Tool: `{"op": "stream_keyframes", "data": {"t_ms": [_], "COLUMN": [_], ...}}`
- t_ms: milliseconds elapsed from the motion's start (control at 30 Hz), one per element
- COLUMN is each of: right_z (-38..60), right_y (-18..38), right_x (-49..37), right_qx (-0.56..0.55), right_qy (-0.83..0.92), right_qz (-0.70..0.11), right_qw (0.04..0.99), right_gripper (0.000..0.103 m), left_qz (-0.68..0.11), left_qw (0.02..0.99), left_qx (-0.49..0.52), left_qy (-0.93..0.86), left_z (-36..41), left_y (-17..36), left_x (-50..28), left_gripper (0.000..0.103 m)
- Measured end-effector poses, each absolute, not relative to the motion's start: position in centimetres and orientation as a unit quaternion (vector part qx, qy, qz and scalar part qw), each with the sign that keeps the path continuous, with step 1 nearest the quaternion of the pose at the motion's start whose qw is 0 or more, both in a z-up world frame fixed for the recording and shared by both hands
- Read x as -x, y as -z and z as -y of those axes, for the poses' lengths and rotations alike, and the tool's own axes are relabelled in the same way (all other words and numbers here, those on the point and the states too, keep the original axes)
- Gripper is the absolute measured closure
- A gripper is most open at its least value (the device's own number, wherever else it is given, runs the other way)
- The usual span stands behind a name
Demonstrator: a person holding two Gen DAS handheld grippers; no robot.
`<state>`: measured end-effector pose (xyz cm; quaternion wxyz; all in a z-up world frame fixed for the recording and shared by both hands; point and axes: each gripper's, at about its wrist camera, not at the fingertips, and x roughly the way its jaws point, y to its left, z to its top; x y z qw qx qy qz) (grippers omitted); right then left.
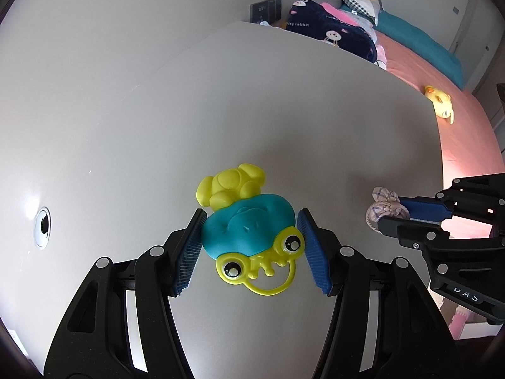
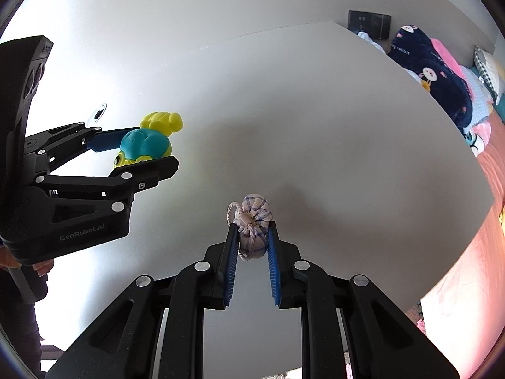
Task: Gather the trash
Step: 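Carry frog toy and flower hair tie over the black bin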
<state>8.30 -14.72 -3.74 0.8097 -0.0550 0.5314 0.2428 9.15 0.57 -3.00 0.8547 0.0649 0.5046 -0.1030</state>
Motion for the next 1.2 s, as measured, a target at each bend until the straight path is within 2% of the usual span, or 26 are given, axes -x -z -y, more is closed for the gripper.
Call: {"op": "stream_keyframes", "data": {"t_ms": [1200], "right_z": [30.2], "right_y": [0.6], "right_x": [2.6], "right_qx": [-0.016], "right_qy": [-0.173], "right_qz": [-0.495], "right_qw": [0.851], "right_gripper": [0.083], "left_qz": [-0.479], "left_qw": [0.841], "left_qx": [-0.151], "left_qy": [0.200], "left_z": [14.4], "left_y": [0.3], "left_x": [-1.4], "left_gripper": [0.045]}}
